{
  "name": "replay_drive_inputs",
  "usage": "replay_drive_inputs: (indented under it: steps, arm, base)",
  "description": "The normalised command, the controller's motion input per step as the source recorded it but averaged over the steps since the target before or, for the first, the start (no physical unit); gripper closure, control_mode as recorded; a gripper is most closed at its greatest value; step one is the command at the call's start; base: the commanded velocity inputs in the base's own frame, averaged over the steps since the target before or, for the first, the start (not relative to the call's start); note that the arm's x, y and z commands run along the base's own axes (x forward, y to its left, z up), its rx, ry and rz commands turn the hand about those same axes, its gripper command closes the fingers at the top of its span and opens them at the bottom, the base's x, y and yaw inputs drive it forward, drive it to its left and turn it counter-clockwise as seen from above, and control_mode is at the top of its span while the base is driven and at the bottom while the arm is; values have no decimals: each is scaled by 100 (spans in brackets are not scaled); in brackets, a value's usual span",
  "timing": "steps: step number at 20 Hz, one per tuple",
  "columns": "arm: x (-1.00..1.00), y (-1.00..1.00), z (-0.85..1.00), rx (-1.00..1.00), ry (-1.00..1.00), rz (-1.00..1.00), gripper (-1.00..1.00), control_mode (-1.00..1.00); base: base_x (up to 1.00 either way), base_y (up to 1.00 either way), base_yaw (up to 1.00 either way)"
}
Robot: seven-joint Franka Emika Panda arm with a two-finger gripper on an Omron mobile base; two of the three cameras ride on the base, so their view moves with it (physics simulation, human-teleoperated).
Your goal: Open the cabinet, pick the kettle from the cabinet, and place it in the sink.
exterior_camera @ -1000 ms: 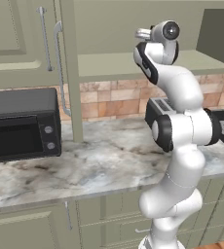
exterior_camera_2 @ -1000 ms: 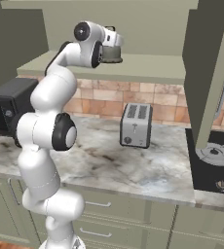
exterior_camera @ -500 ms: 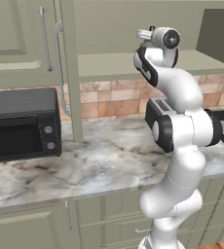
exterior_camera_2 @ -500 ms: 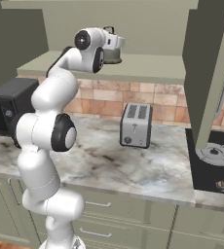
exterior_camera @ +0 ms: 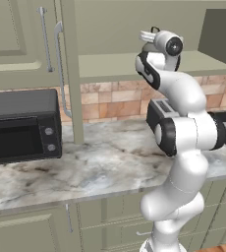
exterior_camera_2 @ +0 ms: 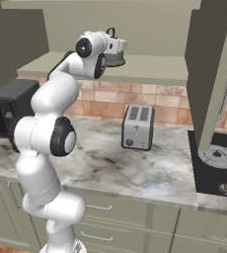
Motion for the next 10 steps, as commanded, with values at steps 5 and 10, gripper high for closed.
replay_drive_inputs:
  steps: [5,10]
  arm:
    - [-33,0,5,2,-1,0,100,-100]
    - [-55,0,11,3,0,0,100,-100]
  base:
    - [0,0,0]
    - [0,0,0]
